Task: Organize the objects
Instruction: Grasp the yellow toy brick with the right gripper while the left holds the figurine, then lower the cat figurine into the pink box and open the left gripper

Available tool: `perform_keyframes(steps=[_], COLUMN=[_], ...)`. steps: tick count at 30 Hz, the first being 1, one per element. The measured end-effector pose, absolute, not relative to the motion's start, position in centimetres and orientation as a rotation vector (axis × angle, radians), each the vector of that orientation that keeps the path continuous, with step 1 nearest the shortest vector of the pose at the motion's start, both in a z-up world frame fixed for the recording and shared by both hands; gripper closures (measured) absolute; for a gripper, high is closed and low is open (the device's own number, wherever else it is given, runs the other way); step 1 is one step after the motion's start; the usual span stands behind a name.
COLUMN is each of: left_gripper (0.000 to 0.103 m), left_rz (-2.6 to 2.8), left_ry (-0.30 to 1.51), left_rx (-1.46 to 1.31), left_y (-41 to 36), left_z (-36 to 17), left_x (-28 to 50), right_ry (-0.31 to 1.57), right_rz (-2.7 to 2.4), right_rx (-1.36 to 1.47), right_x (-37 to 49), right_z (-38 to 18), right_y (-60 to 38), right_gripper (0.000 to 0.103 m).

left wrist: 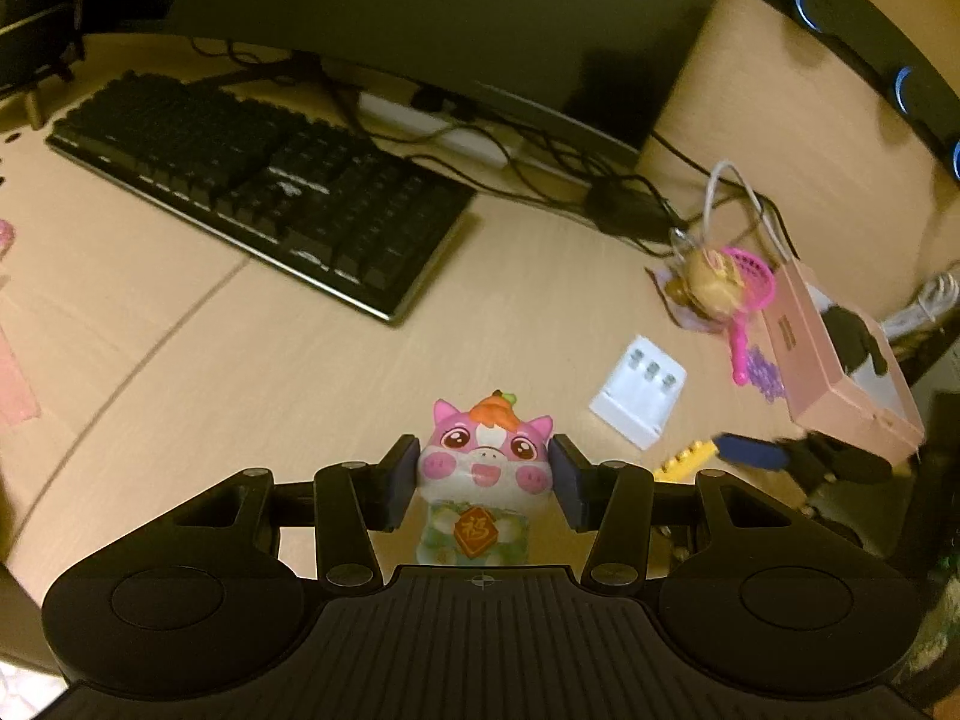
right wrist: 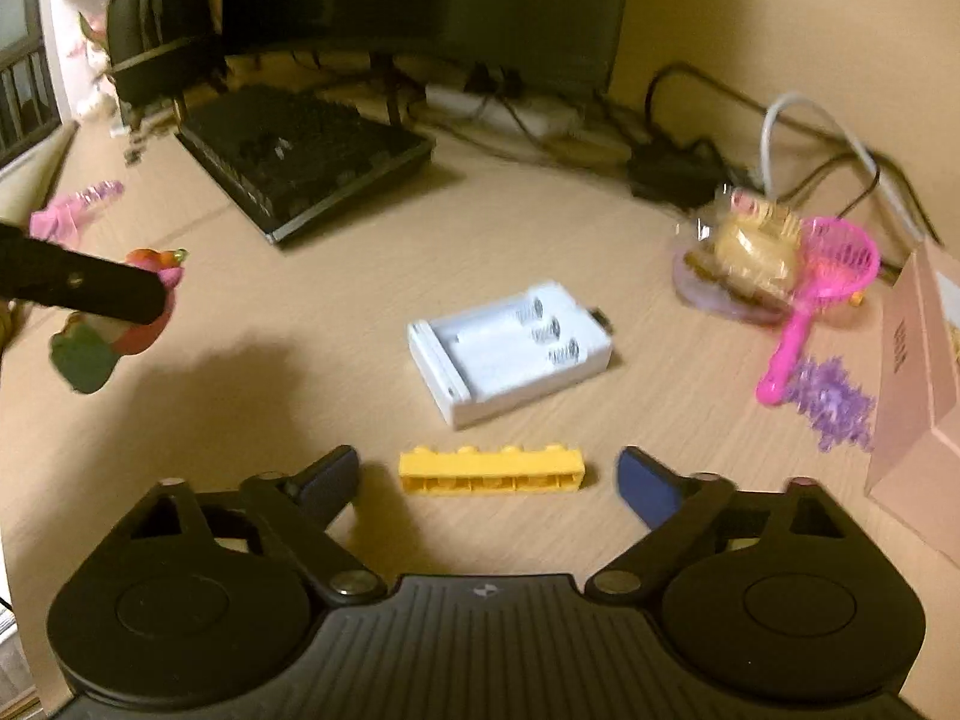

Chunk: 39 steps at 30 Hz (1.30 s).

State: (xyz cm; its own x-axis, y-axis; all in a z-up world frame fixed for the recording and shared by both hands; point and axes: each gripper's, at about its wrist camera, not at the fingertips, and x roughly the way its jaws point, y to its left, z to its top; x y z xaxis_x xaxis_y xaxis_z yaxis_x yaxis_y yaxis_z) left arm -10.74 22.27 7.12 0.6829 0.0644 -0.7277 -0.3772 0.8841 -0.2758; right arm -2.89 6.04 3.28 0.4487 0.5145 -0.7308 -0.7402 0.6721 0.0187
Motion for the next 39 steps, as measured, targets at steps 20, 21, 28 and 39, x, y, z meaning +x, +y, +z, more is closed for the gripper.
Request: perform_keyframes(steps=[20,21,28,39], left_gripper=[0.051,0.051,0.051,0.05], left_rz=[-0.208,-0.237,-0.3,-0.341], left_ry=[0.893,0.885,0.721,0.737], left_rx=[-0.224,-0.212,-0.153,-0.157], left_y=[2.8,2.0,-1.2,-5.3], left_z=[5.8,6.0,10.9,7.6], left_x=[-3.6,-3.3,2.5,14.8], right_ry=[0.733,0.729,0.668,0.7], right_rz=[0.414,0.394,0.292,0.259], right_rx=[-0.257,-0.245,-0.162,-0.118], right_x=[-7.6,-7.8,-9.4,-10.4], right_z=[6.7,6.8,8.5,7.8], right_y=[-14.6,-15.8,-20.4,-21.8], right_gripper=[0.04,0.04,0.04,0.04])
